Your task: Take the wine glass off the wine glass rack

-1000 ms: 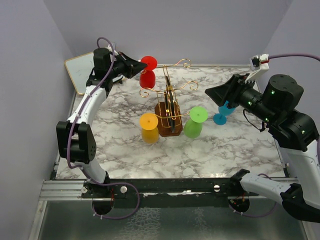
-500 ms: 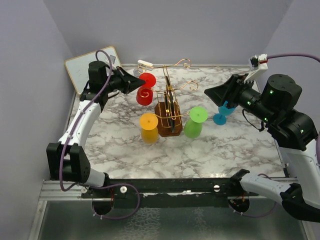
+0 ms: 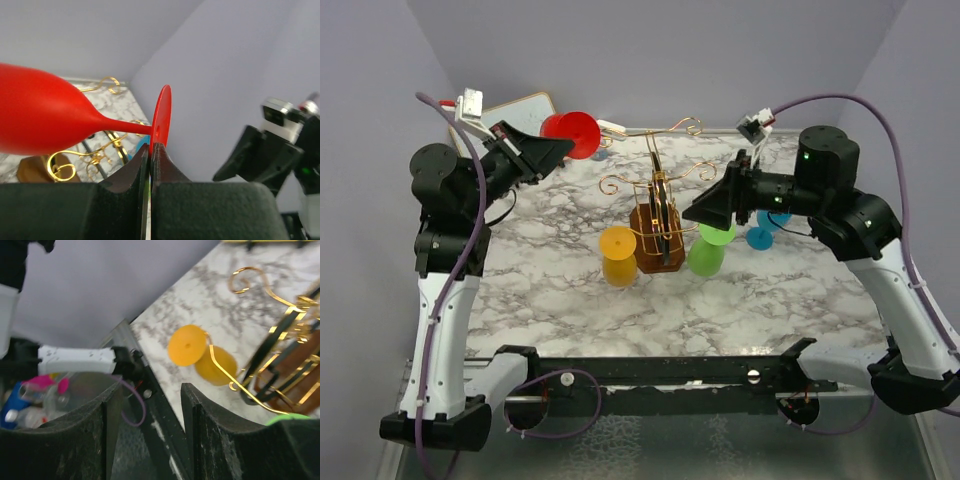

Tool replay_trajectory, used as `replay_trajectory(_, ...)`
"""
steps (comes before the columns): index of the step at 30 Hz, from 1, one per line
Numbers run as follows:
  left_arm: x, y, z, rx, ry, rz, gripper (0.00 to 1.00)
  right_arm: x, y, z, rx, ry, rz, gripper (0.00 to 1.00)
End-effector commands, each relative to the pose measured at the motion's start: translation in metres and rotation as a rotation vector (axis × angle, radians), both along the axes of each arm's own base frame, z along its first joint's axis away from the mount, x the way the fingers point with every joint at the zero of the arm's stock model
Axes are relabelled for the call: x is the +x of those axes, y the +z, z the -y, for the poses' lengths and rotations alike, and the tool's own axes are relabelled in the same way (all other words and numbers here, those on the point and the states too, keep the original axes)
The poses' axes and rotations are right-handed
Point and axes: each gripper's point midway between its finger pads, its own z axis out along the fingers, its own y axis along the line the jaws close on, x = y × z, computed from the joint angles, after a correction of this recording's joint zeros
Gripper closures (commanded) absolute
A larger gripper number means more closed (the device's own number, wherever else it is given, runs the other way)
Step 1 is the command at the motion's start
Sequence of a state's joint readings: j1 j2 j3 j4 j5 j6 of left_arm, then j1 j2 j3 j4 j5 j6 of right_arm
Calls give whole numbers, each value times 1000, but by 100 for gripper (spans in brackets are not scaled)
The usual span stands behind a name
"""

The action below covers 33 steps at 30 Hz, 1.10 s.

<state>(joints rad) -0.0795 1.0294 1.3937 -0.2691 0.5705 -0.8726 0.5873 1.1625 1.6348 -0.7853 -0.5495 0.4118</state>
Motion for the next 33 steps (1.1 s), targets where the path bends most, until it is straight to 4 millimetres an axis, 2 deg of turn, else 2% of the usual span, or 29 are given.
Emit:
replay_trajectory(1, -42, 28, 28, -19, -261, 207, 100, -46, 16, -22, 106, 371, 59, 49)
replay_trajectory(4, -68, 28, 47, -29, -415, 231, 100, -47, 23, -25, 126, 409, 81, 49)
replay_trajectory(9, -85, 10, 67, 1, -573, 182, 100, -40, 25, -31, 124, 419, 84, 49)
replay_trajectory(12, -88, 2, 75, 22, -623, 146, 100, -32, 20, -35, 105, 409, 76, 49)
replay_trajectory(20, -99, -3, 95, 37, -716, 131, 100, -10, 9, -43, 63, 376, 53, 48)
replay_trajectory(27, -99, -17, 108, 57, -739, 86, 100, -2, 6, -49, 50, 374, 32, 48)
replay_trajectory(28, -100, -12, 109, 62, -738, 96, 100, -1, 6, -50, 49, 373, 29, 49)
replay_trajectory(33, -101, -19, 119, 81, -747, 79, 100, 2, -2, -56, 28, 368, 3, 52)
